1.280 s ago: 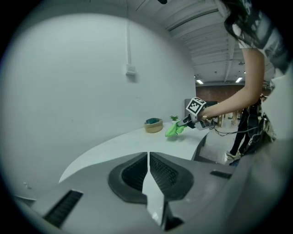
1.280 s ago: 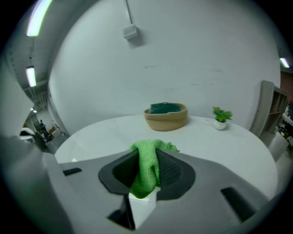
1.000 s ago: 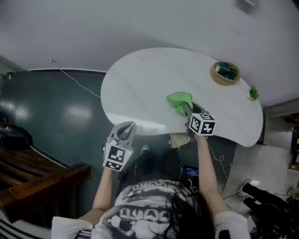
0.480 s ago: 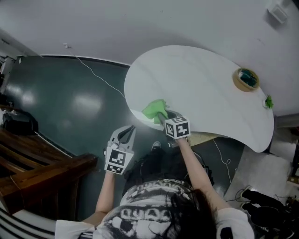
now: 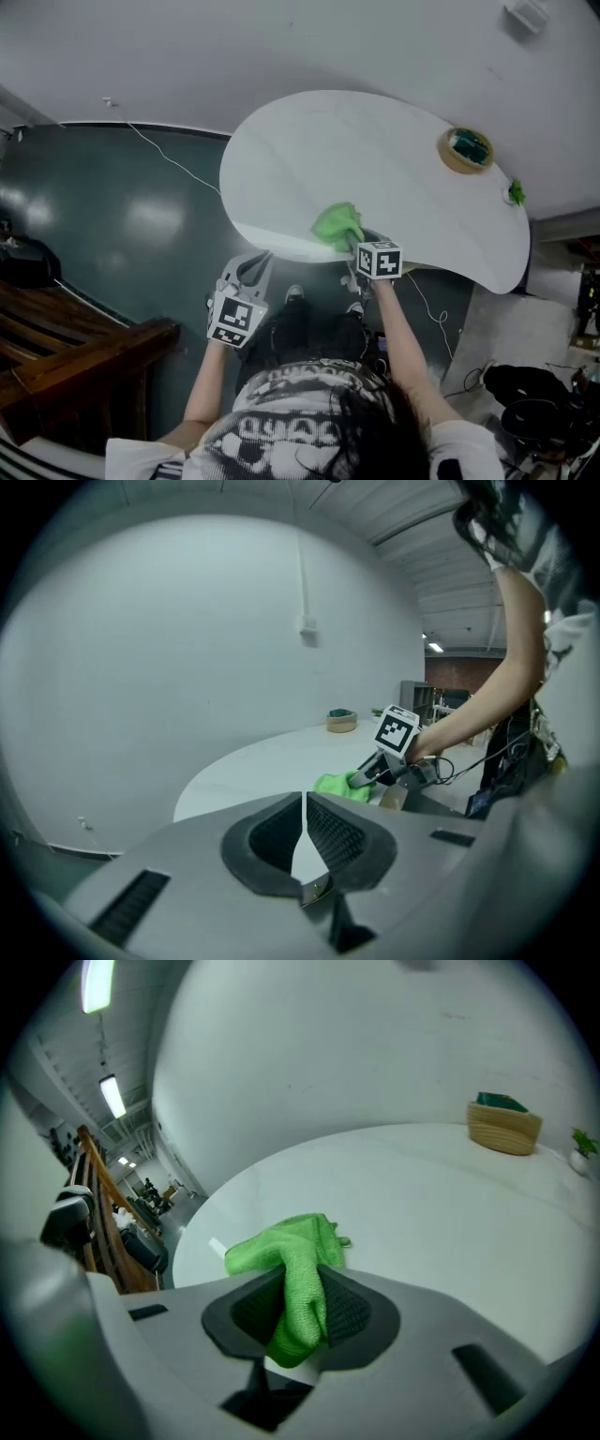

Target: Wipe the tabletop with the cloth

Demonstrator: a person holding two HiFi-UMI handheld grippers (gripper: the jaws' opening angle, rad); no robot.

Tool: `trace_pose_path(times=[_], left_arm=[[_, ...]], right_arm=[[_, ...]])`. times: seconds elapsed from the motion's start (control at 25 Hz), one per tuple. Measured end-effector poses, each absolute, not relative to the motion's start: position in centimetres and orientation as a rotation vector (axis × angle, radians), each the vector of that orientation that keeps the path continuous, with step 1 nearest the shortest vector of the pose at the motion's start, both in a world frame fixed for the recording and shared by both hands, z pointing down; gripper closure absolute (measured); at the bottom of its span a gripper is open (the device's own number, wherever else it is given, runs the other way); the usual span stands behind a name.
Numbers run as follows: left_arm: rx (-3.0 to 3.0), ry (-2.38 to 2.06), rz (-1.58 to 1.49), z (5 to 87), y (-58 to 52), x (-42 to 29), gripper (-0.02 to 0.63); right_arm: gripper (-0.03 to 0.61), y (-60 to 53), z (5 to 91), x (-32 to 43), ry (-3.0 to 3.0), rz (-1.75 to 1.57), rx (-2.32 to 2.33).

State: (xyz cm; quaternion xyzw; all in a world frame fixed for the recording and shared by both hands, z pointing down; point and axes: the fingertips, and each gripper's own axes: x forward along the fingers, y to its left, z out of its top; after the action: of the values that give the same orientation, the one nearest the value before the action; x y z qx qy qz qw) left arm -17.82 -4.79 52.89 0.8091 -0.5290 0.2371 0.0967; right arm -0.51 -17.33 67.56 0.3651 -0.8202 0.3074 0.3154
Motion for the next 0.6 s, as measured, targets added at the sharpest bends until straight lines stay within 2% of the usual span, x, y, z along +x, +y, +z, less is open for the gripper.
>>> trace_pose_path(times=[0.6], left_arm=[[2.616, -1.333, 0.681, 51.3, -9.9, 6.5, 0.600]], right_arm=[[0.485, -18.3, 67.6, 35.5, -1.930, 0.946, 1.460]])
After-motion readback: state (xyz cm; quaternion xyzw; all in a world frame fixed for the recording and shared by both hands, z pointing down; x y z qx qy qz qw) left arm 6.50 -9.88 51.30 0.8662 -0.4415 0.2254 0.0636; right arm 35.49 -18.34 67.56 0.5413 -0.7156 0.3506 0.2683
